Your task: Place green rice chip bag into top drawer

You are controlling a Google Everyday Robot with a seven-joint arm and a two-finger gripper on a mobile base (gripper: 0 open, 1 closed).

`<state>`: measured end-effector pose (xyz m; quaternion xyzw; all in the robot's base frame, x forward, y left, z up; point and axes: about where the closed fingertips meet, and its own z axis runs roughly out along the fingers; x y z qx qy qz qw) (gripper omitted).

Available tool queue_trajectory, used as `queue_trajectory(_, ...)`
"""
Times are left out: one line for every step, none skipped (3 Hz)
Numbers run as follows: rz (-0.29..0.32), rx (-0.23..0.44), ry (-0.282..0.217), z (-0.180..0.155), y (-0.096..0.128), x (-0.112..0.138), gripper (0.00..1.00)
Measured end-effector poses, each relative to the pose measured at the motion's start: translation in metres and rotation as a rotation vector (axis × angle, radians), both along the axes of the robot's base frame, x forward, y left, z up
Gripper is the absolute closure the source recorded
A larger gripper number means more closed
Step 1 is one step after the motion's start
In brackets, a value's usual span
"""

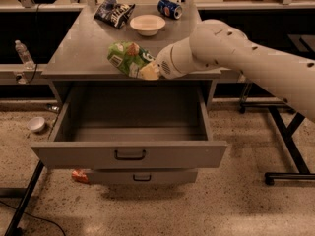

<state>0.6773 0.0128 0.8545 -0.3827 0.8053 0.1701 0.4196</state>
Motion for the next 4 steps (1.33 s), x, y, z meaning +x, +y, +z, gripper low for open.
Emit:
queue_trajectory(-0.041, 0.015, 0.063, -0.007, -0.005, -0.026, 1.00)
queue_trajectory(-0.002, 0.076, 0.158, -0.024, 0.002, -0.043, 0.74)
queue_trajectory(0.050, 0.110, 0.188, -0.031, 0.007, -0.046, 0.51)
queue_trajectory(0.045, 0.126, 0.200, -0.038, 0.003, -0.050, 0.20)
